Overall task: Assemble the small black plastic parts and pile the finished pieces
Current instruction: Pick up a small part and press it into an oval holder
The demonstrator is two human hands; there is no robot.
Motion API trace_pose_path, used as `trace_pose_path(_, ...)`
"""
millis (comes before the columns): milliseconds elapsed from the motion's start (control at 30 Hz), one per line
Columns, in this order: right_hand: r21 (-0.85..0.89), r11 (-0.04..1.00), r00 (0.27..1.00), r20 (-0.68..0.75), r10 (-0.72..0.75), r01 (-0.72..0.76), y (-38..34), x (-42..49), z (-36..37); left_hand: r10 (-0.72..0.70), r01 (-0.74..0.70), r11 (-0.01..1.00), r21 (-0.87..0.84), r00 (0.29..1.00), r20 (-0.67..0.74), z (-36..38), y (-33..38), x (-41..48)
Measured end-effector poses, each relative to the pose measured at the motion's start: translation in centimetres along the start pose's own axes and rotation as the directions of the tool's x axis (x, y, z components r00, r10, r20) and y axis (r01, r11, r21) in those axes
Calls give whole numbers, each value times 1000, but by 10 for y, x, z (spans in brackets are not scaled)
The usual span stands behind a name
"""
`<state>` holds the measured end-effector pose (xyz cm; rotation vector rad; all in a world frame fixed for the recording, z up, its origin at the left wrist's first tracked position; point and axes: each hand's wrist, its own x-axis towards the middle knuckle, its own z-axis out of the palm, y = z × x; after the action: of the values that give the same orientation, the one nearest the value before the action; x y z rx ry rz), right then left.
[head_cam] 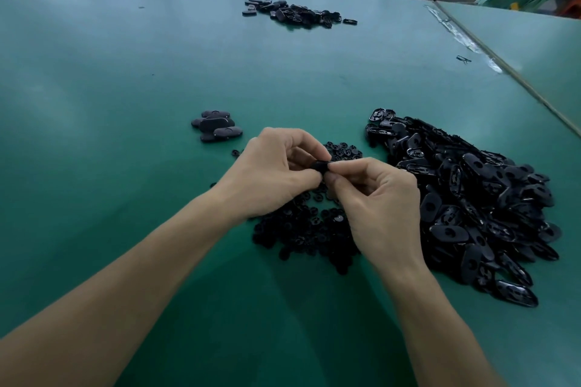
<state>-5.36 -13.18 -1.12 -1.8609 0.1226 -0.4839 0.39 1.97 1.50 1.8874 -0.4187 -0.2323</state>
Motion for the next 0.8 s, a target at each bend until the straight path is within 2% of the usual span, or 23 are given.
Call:
trace_pose_path(167, -67, 998, 1000, -15, -19, 18, -5, -4, 3, 17, -17, 1000, 15, 1000, -14, 1, -5, 0)
trace_pose_path(400, -89, 994, 998, -11, -70, 69, -7, -6, 4, 0, 0, 994, -108, 1000, 1, -2, -7, 1)
trace_pose_path(567, -82, 993, 996, -1, -89, 89, -5, -4, 2, -8, 10, 992, -129, 1000, 18, -3, -7, 3)
trace_pose_path(667, -53, 998, 999, 19, -44, 45, -4, 0, -2, -25, 35, 988, -152, 997, 68, -7, -6, 4)
trace_pose_path(800, 74, 994, 990, 118, 73, -82, -2, 2, -4, -29, 43, 988, -148, 995, 93, -12, -5, 3)
